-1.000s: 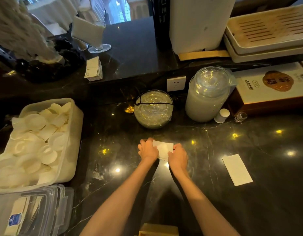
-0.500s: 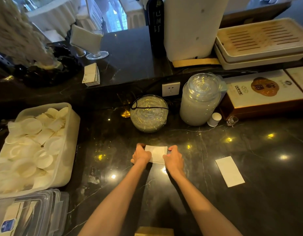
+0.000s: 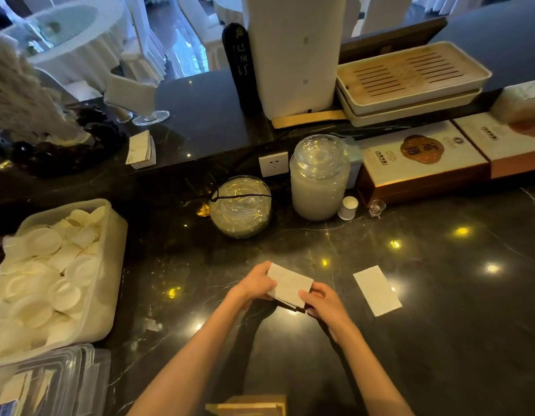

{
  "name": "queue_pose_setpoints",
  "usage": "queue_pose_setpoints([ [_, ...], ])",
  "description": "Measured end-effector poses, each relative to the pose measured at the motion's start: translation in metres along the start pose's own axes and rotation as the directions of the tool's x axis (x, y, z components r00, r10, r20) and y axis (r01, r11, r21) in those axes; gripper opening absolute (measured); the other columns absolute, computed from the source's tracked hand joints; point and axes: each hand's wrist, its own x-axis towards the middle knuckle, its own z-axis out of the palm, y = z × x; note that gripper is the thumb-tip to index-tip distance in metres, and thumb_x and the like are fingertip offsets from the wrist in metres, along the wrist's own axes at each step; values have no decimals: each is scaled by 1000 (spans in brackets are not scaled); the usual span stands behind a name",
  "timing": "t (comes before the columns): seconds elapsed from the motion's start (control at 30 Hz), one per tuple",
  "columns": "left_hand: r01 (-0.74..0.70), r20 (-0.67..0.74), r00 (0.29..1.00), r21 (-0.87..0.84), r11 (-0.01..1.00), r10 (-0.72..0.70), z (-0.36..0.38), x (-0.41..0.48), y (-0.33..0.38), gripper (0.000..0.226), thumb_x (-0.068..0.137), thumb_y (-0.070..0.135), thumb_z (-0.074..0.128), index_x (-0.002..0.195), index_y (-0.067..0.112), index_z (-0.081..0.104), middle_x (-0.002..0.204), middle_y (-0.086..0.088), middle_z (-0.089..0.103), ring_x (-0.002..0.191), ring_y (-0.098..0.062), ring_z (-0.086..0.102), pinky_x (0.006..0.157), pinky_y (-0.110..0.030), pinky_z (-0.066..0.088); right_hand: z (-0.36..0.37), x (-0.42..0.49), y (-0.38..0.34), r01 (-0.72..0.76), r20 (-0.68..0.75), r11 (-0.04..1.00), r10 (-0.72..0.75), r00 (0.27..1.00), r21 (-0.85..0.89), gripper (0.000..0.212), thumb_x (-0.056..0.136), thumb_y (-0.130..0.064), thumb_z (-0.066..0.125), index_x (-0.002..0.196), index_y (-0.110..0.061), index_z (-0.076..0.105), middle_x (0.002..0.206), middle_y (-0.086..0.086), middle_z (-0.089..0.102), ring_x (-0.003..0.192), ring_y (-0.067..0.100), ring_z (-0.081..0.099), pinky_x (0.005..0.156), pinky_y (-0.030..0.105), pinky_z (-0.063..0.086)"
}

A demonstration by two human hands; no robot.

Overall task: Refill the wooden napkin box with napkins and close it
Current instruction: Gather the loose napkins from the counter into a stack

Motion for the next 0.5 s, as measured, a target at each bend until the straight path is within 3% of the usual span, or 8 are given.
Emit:
queue_pose_setpoints([
  [0.1,-25,74,997,70,997,20,23,1,15,35,90,-8,45,120,10,49,121,-11,54,114,-23,55,86,-35,57,-28,-9,8,-26,3,998,26,1000,57,27,92,-15,65,118,-14,59,112,6,69,104,18,66,85,29,56],
  [0.23,-73,72,995,160,984,62,66,13,43,37,89,-8,41,122,6,49,122,-15,54,113,-25,54,85,-36,54,-66,-14,15,6,-70,995,0,998,97,25,91,-13,65,115,-12,58,112,10,69,103,22,68,85,33,59],
  [0.33,-133,57,991,220,966,124,104,22,72,32,89,-7,43,117,6,52,113,-12,54,105,-22,52,84,-32,47,-95,-12,20,21,-172,993,-1,985,117,22,90,-12,65,110,-11,57,110,11,67,99,24,68,83,37,60],
  [0.5,-202,23,977,409,890,212,167,48,105,39,89,0,53,128,3,52,131,-18,56,121,-31,52,94,-30,42,-139,5,33,27,-393,992,24,919,125,28,88,-11,67,114,-10,55,102,11,68,91,25,70,79,39,60],
])
